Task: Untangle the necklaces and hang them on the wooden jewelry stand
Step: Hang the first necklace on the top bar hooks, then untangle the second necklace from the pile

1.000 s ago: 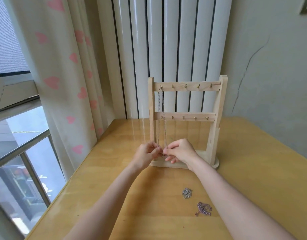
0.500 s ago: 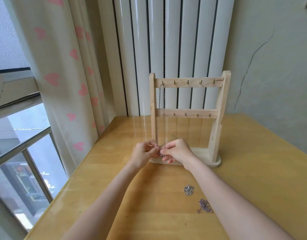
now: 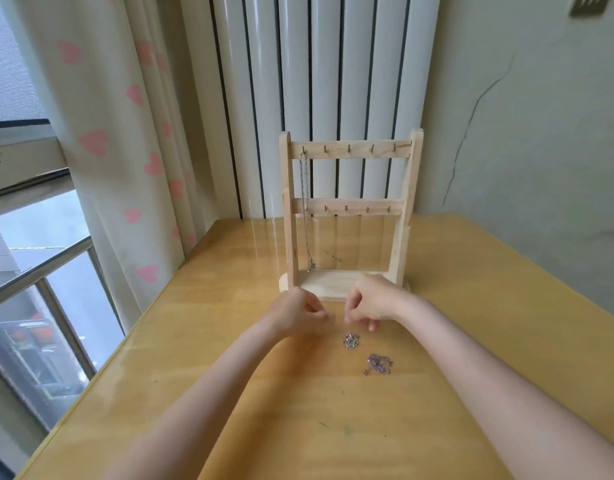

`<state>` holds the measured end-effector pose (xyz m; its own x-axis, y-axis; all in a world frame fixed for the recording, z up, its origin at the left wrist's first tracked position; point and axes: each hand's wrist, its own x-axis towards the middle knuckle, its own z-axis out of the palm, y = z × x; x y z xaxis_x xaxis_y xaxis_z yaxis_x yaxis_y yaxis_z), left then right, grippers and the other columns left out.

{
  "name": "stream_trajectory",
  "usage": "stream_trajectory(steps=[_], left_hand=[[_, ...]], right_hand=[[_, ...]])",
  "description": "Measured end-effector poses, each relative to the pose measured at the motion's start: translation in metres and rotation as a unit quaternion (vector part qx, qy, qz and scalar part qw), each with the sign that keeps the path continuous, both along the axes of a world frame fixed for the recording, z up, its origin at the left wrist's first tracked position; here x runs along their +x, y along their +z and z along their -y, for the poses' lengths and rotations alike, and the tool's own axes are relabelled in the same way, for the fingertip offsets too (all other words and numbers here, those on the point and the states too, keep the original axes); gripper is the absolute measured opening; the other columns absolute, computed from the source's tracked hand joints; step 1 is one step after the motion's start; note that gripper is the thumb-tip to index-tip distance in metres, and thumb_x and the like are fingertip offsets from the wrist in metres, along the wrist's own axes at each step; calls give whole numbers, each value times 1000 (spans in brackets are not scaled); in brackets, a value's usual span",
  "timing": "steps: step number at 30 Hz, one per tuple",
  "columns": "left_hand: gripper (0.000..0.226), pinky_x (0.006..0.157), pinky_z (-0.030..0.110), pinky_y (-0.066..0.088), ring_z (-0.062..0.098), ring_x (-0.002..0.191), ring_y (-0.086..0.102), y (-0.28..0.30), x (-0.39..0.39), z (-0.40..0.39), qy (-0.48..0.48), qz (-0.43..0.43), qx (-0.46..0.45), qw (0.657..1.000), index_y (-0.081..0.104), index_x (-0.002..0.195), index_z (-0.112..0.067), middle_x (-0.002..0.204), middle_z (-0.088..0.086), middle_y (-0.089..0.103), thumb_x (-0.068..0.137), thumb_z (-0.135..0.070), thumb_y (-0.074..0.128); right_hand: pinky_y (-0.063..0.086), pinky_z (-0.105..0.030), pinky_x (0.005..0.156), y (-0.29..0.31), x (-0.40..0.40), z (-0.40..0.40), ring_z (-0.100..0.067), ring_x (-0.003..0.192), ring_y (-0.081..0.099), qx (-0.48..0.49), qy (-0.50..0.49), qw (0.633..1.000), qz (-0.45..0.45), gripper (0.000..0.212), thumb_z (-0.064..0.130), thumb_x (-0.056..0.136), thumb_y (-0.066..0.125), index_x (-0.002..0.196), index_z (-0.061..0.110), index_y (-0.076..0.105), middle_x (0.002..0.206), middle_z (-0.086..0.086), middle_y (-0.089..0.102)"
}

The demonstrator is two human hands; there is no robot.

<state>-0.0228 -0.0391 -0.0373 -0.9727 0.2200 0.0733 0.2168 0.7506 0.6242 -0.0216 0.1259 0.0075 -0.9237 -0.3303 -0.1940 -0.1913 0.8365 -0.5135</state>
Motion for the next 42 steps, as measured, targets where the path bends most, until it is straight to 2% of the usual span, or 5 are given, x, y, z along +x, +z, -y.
stream_trajectory(steps=[6, 10, 19, 32, 42], left_hand=[[17, 64, 23, 39, 17, 79, 58, -17, 25, -27, 30, -33, -32, 998, 70, 91, -9, 93, 8, 71, 83, -23, 65], [11, 61, 16, 37, 11, 68, 54, -22, 32, -33, 23, -58, -7, 998, 69, 86, -12, 68, -4, 62, 85, -17, 60], [23, 59, 16, 44, -1, 49, 52, -30, 16, -50, 50, 18, 351, 935, 52, 72, -11, 63, -1, 56, 94, -7, 47], [26, 66, 24, 41, 10, 60, 49, -28, 16, -52, -12, 8, 298, 954, 52, 66, -17, 61, -1, 56, 84, 2, 54], [21, 58, 23, 41, 9, 51, 45, -27, 14, -43, 10, 59, 461, 885, 49, 74, -12, 53, -6, 50, 92, 0, 46]], right_hand=[[40, -20, 56, -45, 24, -6, -13, 65, 53, -59, -20, 994, -95, 11, 10, 74, 73, 70, 20, 69, 72, 4, 60], [38, -17, 54, -60, 25, -12, -7, 57, 49, -213, -97, 968, -87, 28, 3, 72, 73, 59, 23, 58, 62, 4, 56], [39, -20, 57, -64, 12, -26, -11, 65, 53, -552, -123, 823, 60, 14, -3, 80, 65, 88, 7, 61, 73, -4, 65], [44, -19, 60, -70, 1, -29, -12, 62, 51, -627, -121, 766, 77, 15, -6, 81, 61, 87, 8, 59, 62, 0, 63], [45, -17, 61, -70, 7, -21, -7, 64, 56, -605, -78, 789, 74, 17, -7, 84, 58, 95, 6, 57, 70, -1, 63]])
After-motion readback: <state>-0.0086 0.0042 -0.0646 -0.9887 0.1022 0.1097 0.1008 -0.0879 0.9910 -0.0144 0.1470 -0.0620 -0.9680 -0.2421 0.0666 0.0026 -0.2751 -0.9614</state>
